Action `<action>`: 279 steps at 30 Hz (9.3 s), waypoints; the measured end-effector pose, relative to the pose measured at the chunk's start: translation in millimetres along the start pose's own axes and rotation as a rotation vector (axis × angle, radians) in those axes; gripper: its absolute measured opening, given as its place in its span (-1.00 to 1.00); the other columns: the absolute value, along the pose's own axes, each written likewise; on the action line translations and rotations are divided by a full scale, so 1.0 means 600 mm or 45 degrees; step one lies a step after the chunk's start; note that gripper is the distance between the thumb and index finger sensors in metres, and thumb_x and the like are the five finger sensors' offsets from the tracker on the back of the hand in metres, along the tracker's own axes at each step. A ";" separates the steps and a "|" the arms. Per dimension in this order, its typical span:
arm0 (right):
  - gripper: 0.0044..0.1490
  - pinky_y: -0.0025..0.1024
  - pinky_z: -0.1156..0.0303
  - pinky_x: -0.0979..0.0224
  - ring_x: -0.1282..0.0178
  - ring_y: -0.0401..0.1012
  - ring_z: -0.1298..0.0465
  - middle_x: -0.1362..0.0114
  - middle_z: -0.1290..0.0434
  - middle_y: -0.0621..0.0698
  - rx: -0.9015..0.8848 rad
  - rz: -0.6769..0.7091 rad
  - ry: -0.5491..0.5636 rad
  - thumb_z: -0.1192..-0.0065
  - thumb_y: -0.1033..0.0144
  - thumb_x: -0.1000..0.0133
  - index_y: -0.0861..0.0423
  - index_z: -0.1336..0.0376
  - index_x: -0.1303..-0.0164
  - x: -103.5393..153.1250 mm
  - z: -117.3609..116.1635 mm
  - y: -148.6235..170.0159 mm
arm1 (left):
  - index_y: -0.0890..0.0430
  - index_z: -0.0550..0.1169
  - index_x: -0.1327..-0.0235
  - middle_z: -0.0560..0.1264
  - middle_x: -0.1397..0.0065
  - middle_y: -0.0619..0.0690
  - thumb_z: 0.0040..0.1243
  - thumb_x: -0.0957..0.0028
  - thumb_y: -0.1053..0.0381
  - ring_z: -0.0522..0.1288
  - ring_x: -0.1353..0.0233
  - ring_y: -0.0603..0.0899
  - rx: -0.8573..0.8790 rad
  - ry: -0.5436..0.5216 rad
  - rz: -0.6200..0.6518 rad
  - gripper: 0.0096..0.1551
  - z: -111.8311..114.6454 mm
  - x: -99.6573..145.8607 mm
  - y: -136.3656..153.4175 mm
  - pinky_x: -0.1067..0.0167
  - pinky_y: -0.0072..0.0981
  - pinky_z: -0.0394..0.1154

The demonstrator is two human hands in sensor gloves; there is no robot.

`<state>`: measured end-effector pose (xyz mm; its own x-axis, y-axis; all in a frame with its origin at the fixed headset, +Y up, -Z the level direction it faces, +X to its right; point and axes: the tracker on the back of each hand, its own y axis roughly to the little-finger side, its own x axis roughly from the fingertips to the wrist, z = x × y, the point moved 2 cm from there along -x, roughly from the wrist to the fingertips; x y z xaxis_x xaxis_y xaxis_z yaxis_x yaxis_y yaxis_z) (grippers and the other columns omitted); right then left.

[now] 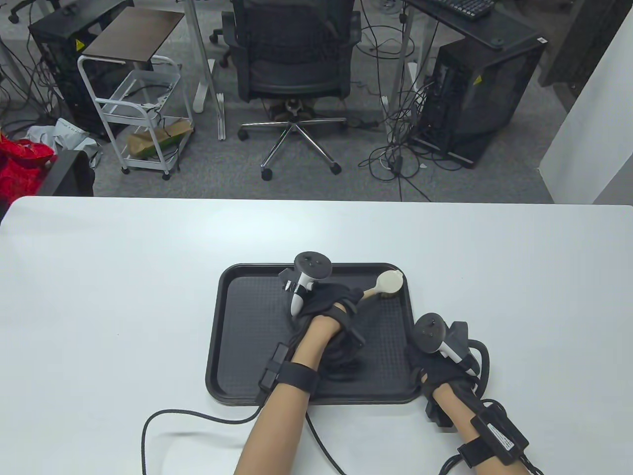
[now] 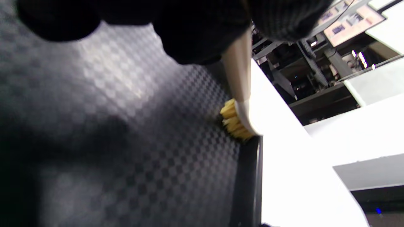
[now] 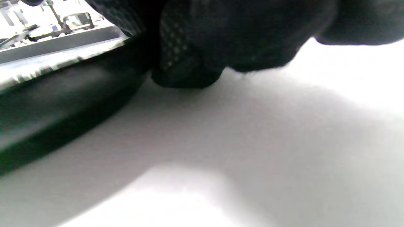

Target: Scrub the tray with pot brush

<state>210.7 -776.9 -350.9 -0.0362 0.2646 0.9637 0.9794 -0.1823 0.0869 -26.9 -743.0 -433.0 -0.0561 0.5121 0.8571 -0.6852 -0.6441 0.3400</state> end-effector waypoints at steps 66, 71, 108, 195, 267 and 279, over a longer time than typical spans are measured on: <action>-0.23 -0.09 -0.55 0.25 0.59 -0.10 -0.60 0.32 -0.64 -0.01 0.024 -0.004 0.010 -0.18 0.13 -0.08 0.26 -0.09 -0.40 0.001 0.000 -0.002 | 0.24 0.56 -0.12 0.73 0.29 -0.05 0.20 0.08 -0.29 0.63 0.54 0.04 -0.260 -0.187 -0.386 -0.26 -0.227 0.072 0.189 0.09 0.08 0.60; -0.23 -0.09 -0.55 0.24 0.59 -0.10 -0.60 0.32 -0.64 -0.01 0.022 -0.004 0.009 -0.18 0.13 -0.08 0.26 -0.09 -0.40 0.000 0.000 -0.002 | 0.24 0.56 -0.13 0.73 0.29 -0.05 0.20 0.08 -0.28 0.64 0.53 0.04 -0.263 -0.210 -0.435 -0.27 -0.251 0.081 0.208 0.08 0.08 0.60; -0.23 -0.09 -0.55 0.25 0.59 -0.10 -0.60 0.32 -0.64 -0.01 0.029 -0.004 0.013 -0.18 0.13 -0.08 0.26 -0.09 -0.40 0.000 0.000 -0.002 | 0.29 0.58 -0.05 0.72 0.31 -0.09 0.19 0.09 -0.26 0.64 0.54 0.01 -0.218 -0.033 0.107 -0.27 -0.055 0.063 0.009 0.08 0.05 0.60; -0.23 -0.09 -0.55 0.25 0.59 -0.10 -0.60 0.32 -0.64 -0.01 0.037 -0.008 0.016 -0.17 0.13 -0.08 0.26 -0.09 -0.40 0.001 0.000 -0.003 | 0.31 0.63 0.07 0.75 0.42 -0.09 0.24 0.11 -0.31 0.65 0.60 0.01 -0.184 -0.127 -0.032 -0.26 -0.208 0.121 0.123 0.11 0.02 0.63; -0.23 -0.09 -0.55 0.24 0.59 -0.10 -0.60 0.32 -0.64 -0.01 0.033 -0.006 0.016 -0.17 0.13 -0.08 0.26 -0.09 -0.40 0.002 0.001 -0.002 | 0.26 0.68 0.04 0.77 0.39 0.01 0.38 0.20 -0.27 0.66 0.55 0.13 -0.184 0.003 -0.334 -0.29 -0.295 0.143 0.274 0.03 0.13 0.58; -0.23 -0.09 -0.55 0.25 0.59 -0.10 -0.60 0.32 -0.64 -0.01 0.033 -0.006 0.016 -0.17 0.13 -0.08 0.26 -0.09 -0.40 0.002 0.000 -0.003 | 0.27 0.67 0.02 0.76 0.38 0.01 0.41 0.20 -0.24 0.66 0.53 0.13 -0.006 -0.089 -0.395 -0.30 -0.346 0.169 0.349 0.01 0.13 0.57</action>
<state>209.2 -776.1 -350.1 -0.0433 0.2532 0.9665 0.9840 -0.1564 0.0850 -326.7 -708.0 -355.0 0.2056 0.6435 0.7373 -0.6651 -0.4608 0.5876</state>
